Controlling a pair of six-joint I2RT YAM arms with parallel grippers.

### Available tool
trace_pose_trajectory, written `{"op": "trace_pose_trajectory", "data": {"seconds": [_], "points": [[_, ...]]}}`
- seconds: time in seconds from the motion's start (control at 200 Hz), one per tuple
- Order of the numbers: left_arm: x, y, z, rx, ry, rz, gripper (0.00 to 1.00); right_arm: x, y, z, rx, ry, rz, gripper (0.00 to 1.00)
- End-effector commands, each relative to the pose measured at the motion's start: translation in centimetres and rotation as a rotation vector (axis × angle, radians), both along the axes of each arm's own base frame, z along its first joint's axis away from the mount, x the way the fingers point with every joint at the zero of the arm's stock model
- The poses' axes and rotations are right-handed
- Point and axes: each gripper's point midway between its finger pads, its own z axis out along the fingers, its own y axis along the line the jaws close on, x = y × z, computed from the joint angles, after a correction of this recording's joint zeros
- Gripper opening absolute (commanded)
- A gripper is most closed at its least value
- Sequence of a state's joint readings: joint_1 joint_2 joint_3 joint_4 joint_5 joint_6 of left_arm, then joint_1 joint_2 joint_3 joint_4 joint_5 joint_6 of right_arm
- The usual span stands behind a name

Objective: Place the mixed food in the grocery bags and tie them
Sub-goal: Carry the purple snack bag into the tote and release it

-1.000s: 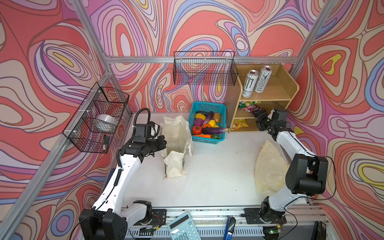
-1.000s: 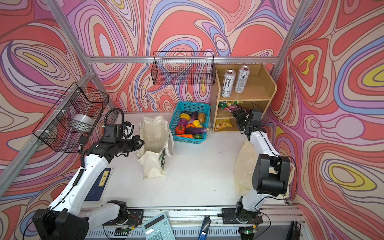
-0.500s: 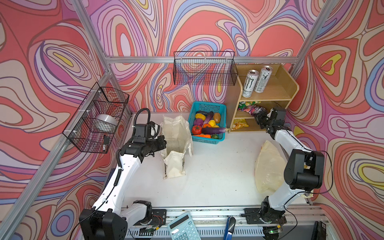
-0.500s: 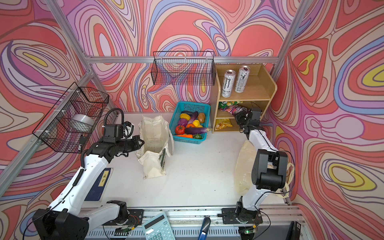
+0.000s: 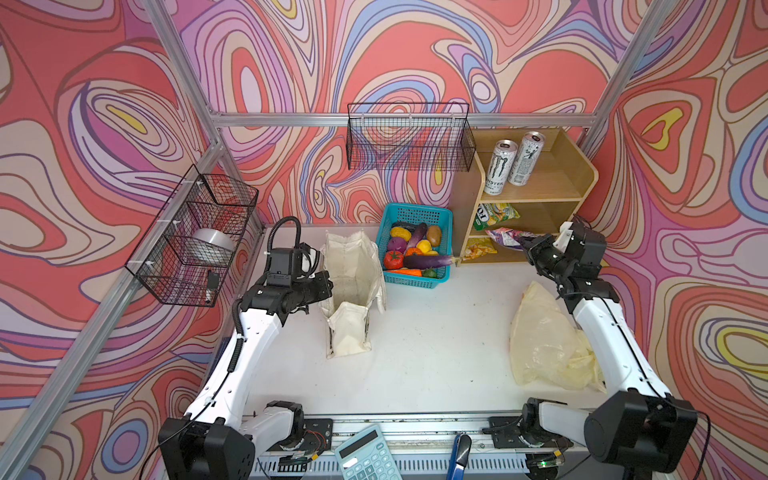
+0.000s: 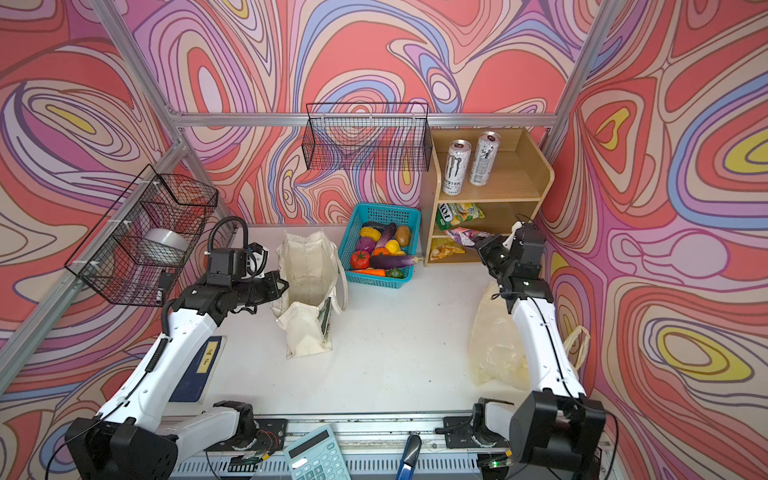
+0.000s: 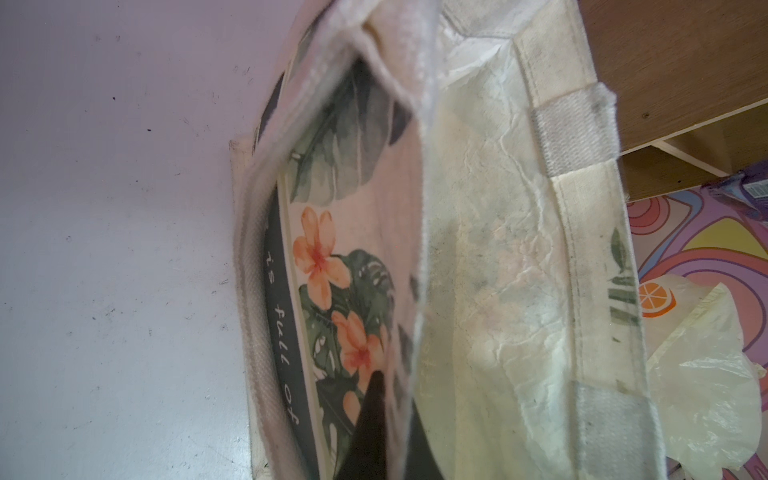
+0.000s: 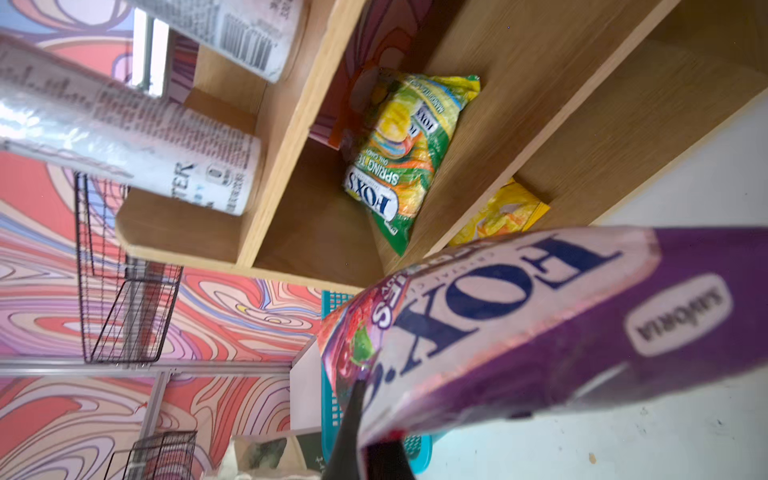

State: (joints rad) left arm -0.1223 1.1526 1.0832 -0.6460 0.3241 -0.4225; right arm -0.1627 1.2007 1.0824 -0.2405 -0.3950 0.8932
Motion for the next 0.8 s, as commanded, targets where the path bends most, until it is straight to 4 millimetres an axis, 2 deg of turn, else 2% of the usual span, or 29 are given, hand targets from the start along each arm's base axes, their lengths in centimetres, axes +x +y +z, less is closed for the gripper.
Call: {"op": "trace_pose_trajectory", "data": {"seconds": [0.0, 0.11, 0.28, 0.426, 0.486, 0.581, 0.671, 0.776, 0.796], "points": [[0.2, 0.2, 0.1, 0.011, -0.006, 0.000, 0.00, -2.7, 5.1, 1.9, -0.041, -0.027, 0.190, 0.00], [0.1, 0.4, 0.1, 0.021, -0.005, -0.001, 0.00, -4.9, 11.1, 4.3, -0.080, -0.074, 0.345, 0.00], [0.1, 0.4, 0.1, 0.024, -0.005, -0.002, 0.00, -8.1, 22.3, 7.6, -0.146, -0.173, 0.640, 0.00], [0.1, 0.3, 0.4, 0.025, -0.007, -0.009, 0.00, -9.8, 30.4, 8.6, -0.227, -0.228, 0.848, 0.00], [0.0, 0.4, 0.4, 0.029, -0.009, -0.007, 0.00, -10.0, 33.1, 8.2, -0.250, -0.233, 0.913, 0.00], [-0.1, 0.6, 0.6, 0.038, -0.014, -0.005, 0.00, -9.4, 36.2, 6.9, -0.266, -0.216, 0.982, 0.00], [-0.1, 0.6, 0.7, 0.037, -0.015, -0.005, 0.00, -8.2, 38.0, 5.0, -0.280, -0.183, 1.006, 0.00], [-0.1, 0.6, 0.9, 0.040, -0.020, -0.002, 0.00, -6.7, 39.3, 1.5, -0.328, -0.110, 1.028, 0.00], [-0.1, 0.6, 0.9, 0.039, -0.018, -0.002, 0.00, -6.6, 39.5, 1.0, -0.338, -0.099, 1.040, 0.12]]}}
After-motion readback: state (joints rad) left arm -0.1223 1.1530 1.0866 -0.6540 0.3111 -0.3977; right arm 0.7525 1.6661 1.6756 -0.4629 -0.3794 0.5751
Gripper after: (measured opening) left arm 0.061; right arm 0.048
